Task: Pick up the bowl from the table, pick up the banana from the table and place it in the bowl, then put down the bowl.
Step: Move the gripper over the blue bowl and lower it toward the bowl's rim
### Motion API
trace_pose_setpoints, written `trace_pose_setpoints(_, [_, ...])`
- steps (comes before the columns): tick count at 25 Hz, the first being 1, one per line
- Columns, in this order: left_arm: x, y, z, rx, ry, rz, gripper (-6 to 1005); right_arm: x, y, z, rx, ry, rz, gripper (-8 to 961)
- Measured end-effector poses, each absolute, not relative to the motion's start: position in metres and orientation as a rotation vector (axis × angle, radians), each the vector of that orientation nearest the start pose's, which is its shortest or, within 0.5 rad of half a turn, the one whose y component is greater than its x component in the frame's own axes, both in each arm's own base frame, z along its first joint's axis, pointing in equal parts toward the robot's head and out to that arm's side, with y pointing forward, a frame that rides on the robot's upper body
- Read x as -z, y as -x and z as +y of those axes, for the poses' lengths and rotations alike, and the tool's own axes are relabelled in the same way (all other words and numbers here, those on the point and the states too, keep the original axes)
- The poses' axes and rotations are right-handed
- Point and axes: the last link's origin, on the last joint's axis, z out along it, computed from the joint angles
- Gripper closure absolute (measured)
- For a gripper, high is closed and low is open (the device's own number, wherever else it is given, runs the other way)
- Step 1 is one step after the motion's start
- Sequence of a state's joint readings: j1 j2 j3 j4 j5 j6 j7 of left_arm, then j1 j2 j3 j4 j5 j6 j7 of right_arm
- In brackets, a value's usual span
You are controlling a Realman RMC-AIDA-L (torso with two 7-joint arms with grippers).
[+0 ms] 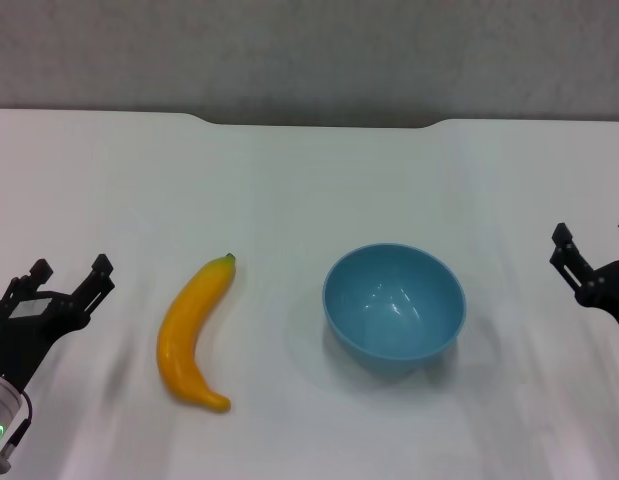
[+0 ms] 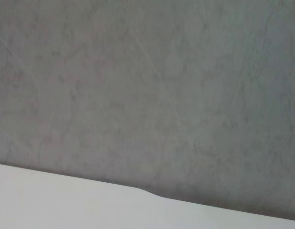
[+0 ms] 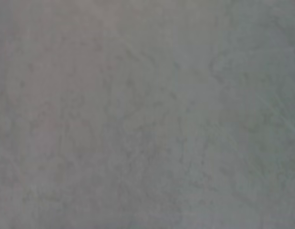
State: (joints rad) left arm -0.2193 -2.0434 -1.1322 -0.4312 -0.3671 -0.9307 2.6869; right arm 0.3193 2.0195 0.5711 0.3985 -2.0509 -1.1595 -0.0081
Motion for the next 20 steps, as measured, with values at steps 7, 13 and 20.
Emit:
trace_pose_setpoints(7, [0.028, 0.344, 0.300, 0.786, 1.650, -0.852, 109, 0.031, -0.322, 0.302, -0.704, 1.634, 0.561, 103])
trace_pose_setpoints(13, [0.027, 0.345, 0.298, 0.805, 1.630, -0.878, 109, 0.034, -0.322, 0.303, -0.691, 1.656, 0.559, 103])
trace_pose_setpoints(20, [0.030, 0.347, 0.298, 0.807, 1.688, -0.942, 109, 0.057, -0.302, 0.309, -0.692, 1.785, 0.589, 104])
